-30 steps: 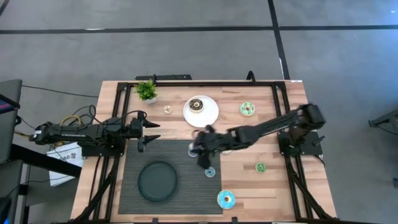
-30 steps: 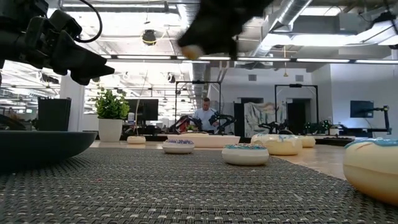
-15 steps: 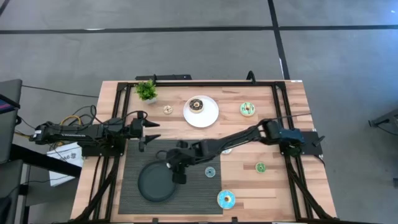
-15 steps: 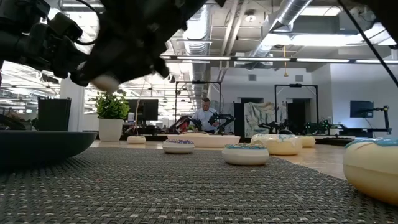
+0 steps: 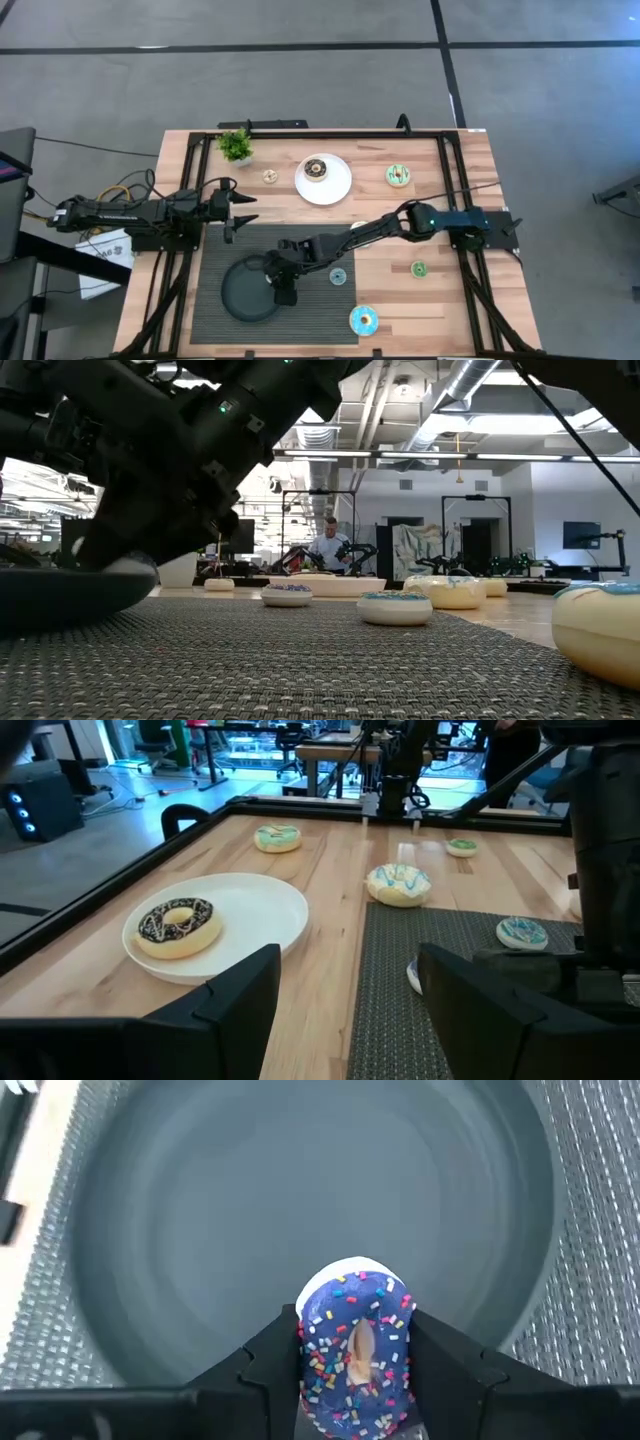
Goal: Pick & Place donuts
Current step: Put the right small purple donut on the black plate, then put the large white donut on the white plate
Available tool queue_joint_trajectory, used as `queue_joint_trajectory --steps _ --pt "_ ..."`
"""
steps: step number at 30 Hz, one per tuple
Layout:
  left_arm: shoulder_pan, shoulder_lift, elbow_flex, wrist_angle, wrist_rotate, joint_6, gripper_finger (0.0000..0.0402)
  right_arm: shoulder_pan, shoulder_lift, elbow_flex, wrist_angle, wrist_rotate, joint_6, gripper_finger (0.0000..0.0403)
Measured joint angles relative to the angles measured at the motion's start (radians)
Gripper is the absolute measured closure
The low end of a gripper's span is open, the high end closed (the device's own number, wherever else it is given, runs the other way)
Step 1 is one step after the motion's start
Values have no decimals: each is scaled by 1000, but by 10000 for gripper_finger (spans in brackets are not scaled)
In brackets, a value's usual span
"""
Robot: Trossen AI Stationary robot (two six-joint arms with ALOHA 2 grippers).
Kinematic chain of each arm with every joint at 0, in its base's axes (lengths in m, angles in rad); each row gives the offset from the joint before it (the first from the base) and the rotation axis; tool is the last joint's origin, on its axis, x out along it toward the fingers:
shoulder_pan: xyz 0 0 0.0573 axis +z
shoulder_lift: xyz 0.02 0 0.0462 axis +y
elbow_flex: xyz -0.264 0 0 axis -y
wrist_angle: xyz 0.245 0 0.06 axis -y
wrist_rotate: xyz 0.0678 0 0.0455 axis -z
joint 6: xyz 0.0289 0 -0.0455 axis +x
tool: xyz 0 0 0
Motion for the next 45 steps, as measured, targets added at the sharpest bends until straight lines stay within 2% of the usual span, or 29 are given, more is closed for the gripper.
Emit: queue_joint_trajectory --steps 13,21,30,34,37,41,45 --pt "0 0 0 0 -17 0 173 -3 -9 1 17 -11 -1 155" --pt "0 0 -1 0 -17 0 173 -10 -22 -1 -5 -88 -1 147" --pt "0 0 -1 -15 -13 -8 173 -29 -104 -1 -126 -84 -69 148" --pt "0 0 -1 -21 -9 -8 173 -28 -141 -8 -276 -22 -88 164" --pt "0 0 -1 -21 -9 -8 173 -25 -188 -73 -317 31 -105 191" --pt "0 0 -1 -22 -9 -9 173 -12 -294 -242 -274 98 -101 242" --pt "0 0 -1 -20 -9 -11 173 -11 -441 -495 -130 124 -49 292"
